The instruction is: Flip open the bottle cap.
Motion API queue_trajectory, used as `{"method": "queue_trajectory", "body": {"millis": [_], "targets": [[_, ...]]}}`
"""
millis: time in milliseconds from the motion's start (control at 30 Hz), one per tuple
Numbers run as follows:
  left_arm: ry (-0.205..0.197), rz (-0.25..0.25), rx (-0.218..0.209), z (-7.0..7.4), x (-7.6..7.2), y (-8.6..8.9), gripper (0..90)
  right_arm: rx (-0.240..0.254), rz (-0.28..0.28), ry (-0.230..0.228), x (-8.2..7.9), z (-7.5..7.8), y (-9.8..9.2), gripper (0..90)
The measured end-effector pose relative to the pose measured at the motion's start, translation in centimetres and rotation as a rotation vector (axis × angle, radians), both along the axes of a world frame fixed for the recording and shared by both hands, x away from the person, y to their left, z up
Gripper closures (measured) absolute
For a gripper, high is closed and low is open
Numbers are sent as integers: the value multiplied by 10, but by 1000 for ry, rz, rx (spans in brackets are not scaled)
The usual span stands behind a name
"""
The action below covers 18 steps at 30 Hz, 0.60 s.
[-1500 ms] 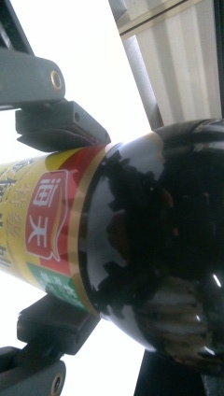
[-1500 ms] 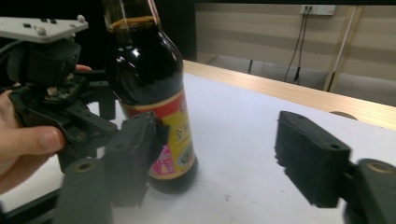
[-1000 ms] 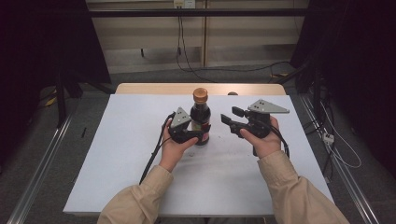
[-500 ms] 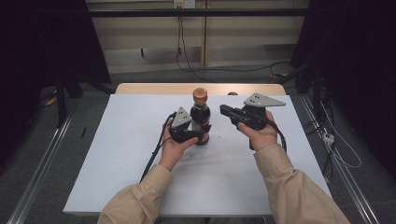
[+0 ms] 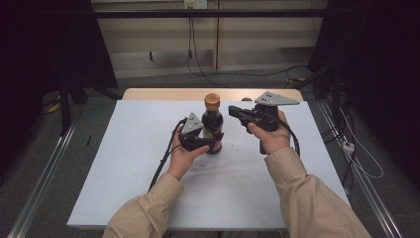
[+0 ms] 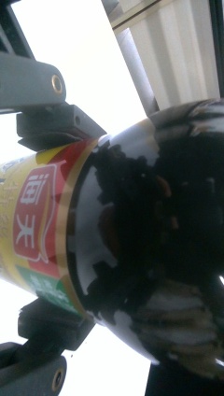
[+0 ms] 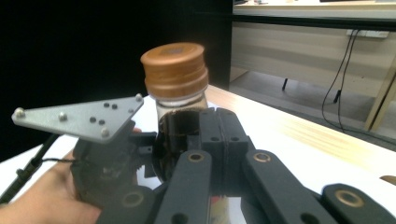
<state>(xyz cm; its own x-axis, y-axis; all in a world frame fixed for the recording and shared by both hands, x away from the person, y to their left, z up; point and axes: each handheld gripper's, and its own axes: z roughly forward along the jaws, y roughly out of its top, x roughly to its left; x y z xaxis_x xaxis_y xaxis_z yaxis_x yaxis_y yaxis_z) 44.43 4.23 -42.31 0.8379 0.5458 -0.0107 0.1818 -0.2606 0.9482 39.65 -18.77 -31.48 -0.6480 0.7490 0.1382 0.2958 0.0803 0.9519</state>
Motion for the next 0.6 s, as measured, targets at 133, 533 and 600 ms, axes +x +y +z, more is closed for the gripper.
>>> {"method": "queue_trajectory", "body": {"millis": [133, 533, 600], "targets": [[3, 2, -7, 0, 0, 0, 301, -9, -22, -10, 2, 5, 3, 900], [16, 3, -5, 0, 0, 0, 302, -81, 4, -19, 9, 13, 14, 900], [16, 2, -6, 0, 0, 0, 301, -84, 18, -16, 10, 16, 15, 900]]}}
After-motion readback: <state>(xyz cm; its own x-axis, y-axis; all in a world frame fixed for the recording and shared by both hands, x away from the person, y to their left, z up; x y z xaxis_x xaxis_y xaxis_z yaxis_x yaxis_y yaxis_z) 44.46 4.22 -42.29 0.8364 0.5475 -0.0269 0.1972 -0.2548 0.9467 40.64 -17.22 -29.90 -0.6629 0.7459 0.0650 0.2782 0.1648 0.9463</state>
